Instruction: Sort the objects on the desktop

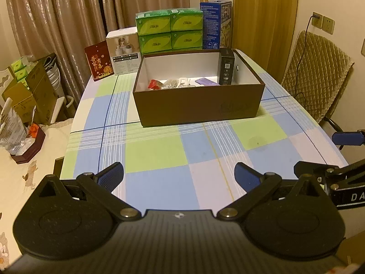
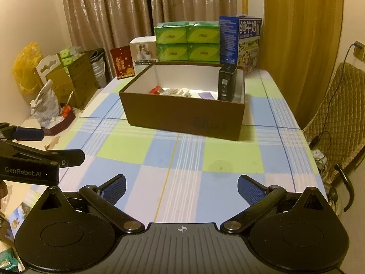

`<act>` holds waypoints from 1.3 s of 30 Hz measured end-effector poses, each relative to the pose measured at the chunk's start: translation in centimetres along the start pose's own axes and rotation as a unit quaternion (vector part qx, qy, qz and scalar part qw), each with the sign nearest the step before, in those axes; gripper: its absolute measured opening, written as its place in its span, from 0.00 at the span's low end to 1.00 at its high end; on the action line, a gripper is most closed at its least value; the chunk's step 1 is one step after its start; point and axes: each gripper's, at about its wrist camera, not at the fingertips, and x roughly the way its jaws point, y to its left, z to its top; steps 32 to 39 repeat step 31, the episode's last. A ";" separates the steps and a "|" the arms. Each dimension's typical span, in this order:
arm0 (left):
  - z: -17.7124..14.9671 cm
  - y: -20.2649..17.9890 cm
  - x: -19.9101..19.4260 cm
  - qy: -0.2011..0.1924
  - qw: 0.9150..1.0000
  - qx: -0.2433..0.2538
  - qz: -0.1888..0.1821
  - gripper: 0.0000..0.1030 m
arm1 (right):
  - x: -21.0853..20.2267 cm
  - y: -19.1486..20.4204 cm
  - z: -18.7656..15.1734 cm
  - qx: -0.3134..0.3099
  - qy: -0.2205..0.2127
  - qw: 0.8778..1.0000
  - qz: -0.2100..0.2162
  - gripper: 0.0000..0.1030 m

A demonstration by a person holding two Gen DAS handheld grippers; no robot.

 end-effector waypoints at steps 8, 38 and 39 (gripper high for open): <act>-0.5 -0.5 0.0 0.005 1.000 -0.001 0.004 0.99 | -0.1 0.0 -0.5 -0.005 0.005 1.000 0.006 0.98; -1.3 -1.4 0.8 0.023 1.000 -0.002 0.012 0.99 | 0.7 -0.9 -1.0 -0.002 0.022 1.000 0.014 0.98; -1.3 -1.4 0.8 0.023 1.000 -0.002 0.012 0.99 | 0.7 -0.9 -1.0 -0.002 0.022 1.000 0.014 0.98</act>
